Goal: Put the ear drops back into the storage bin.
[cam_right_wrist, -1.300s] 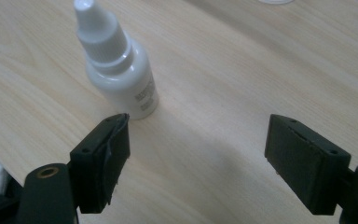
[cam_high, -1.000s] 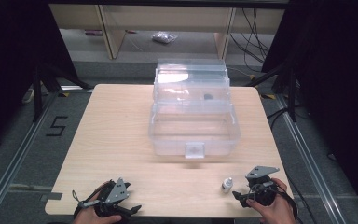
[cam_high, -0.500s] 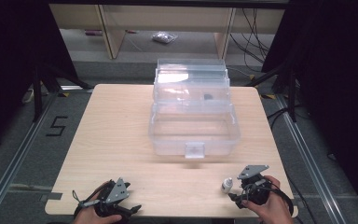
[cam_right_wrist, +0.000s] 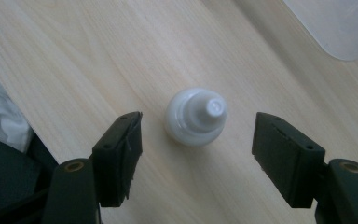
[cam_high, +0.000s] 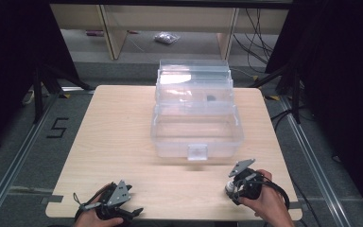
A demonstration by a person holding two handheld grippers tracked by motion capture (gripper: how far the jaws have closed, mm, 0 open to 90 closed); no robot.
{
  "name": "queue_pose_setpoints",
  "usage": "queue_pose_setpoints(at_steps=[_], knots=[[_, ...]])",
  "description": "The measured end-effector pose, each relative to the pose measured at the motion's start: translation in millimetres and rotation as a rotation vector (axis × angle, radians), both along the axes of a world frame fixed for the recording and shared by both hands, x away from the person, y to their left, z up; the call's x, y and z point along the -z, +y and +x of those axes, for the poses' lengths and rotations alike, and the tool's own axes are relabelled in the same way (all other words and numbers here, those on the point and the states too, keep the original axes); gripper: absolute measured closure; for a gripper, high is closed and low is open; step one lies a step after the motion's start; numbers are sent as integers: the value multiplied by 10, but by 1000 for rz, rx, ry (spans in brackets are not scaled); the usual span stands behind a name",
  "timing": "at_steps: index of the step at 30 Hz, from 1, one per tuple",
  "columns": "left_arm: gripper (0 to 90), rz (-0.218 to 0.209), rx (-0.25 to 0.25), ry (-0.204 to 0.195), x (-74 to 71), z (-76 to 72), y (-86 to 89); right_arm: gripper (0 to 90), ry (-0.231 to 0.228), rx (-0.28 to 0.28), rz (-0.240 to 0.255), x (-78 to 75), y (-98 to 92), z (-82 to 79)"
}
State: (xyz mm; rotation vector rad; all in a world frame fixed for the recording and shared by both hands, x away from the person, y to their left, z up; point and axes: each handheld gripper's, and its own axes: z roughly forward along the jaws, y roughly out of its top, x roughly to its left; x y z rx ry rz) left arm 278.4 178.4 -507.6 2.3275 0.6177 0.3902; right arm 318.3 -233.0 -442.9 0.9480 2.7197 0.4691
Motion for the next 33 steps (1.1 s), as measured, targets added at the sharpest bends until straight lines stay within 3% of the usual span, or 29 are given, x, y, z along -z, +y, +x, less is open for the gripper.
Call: queue_pose_setpoints(at_steps=[8, 15, 17, 19, 20, 33], knots=[[166, -10, -13, 11, 6, -10, -8, 383, 25, -26, -25, 9, 91, 52], [166, -2, -1, -2, -5, 1, 2, 437, 34, -36, -54, 39, 127, 103], [165, -29, -4, 10, 2, -13, -8, 451, 41, -46, -61, 45, 133, 116], [166, 0, -2, -1, 0, -2, 3, 464, 43, -60, -69, 52, 141, 130], [166, -1, -1, -1, -3, 0, 4, 468, 48, -44, -69, 54, 151, 124], [166, -2, -1, 0, -2, 1, 2, 560, 71, -82, -118, 73, 219, 184]])
